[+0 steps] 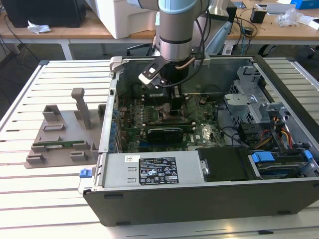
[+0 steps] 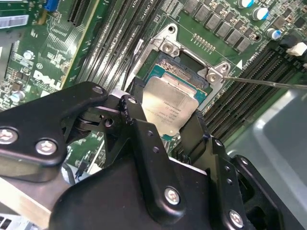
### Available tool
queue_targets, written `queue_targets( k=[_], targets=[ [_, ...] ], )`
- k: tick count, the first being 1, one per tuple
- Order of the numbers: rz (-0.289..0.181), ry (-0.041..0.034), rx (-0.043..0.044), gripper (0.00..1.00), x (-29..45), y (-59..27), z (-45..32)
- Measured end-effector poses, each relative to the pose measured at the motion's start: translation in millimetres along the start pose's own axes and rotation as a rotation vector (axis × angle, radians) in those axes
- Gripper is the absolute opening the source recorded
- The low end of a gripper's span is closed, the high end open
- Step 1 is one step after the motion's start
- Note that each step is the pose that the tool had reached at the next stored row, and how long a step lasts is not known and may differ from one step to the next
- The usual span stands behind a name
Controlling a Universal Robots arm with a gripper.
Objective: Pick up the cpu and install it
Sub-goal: 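Place the cpu into insertion slot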
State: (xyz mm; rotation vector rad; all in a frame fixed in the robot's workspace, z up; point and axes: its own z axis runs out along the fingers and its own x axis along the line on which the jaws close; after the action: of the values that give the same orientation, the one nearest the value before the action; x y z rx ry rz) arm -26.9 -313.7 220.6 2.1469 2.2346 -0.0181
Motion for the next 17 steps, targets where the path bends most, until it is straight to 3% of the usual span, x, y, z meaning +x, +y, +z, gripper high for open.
queue_targets(
  k=[6,17],
  targets=[
    [0.000,0.0002,-0.0001,0.55,0.5,-0.2,10.8],
    [0.015,0.0005,0.0005,0.55,2.1,-0.3,17.3]
  ],
)
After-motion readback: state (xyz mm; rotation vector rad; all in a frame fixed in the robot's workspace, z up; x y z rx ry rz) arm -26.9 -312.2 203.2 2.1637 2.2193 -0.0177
